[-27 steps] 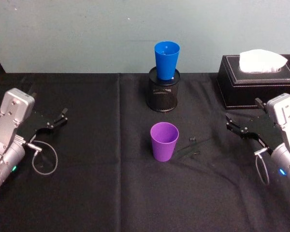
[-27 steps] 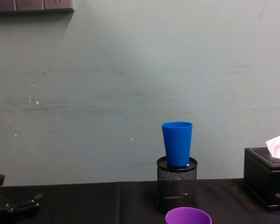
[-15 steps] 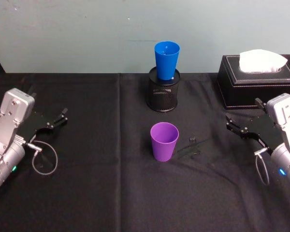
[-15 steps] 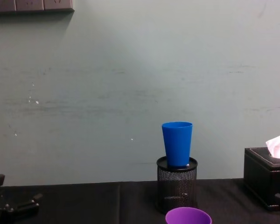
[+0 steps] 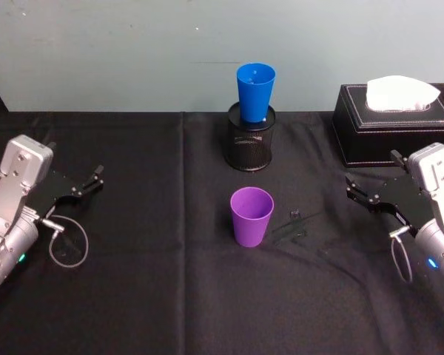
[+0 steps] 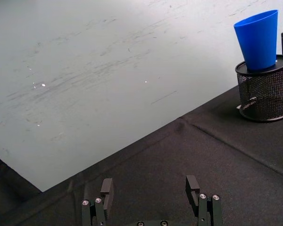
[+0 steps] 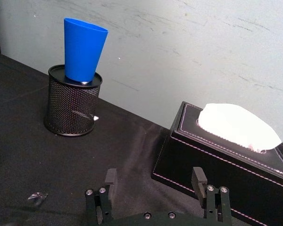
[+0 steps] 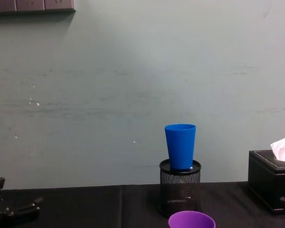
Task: Pick up one cup with a gripper and tap it against the other cup.
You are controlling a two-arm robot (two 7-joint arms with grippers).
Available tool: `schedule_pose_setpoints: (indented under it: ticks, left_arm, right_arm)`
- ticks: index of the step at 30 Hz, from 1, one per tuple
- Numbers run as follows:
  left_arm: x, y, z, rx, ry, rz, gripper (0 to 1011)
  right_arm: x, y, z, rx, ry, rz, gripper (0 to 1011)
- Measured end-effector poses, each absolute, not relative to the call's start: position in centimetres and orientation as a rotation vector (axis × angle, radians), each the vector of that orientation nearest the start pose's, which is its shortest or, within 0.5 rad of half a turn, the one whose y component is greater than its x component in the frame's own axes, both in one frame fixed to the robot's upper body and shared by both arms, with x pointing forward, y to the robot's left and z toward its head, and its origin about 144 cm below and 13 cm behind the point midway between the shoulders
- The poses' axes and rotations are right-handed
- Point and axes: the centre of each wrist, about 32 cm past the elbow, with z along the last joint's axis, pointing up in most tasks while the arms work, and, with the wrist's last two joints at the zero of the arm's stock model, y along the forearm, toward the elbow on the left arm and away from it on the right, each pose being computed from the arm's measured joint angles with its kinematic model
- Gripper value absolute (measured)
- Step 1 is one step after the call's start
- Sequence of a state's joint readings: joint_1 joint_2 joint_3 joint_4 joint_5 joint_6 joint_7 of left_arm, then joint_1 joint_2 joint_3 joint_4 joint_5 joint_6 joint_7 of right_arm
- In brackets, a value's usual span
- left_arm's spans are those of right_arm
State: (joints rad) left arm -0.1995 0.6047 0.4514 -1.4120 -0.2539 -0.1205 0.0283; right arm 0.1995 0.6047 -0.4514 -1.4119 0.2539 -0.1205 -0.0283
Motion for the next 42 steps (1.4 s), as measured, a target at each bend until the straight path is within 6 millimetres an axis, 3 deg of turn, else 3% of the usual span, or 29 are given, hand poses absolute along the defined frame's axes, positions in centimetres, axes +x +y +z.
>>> schedule_pose_setpoints:
  ticks: [15,27,34,42]
  left_arm:
    - [48.9,31.0,114.0,0.304,-0.285,1.248,1005]
    - [48.9,31.0,114.0,0.304,-0.285,1.248,1005]
    - [48.9,31.0,114.0,0.305,-0.285,1.248,1005]
    - [48.9,31.0,114.0,0.304,-0.285,1.248,1005]
  right_arm:
    - [48.9,-31.0,114.0,-0.298,-0.287,-1.246,1003]
    - [48.4,-32.1,115.8,-0.165,-0.308,-1.172,1003]
    - [47.2,-32.2,115.8,-0.118,-0.237,-1.032,1003]
    - [46.0,-30.7,114.1,-0.079,-0.148,-0.834,1002]
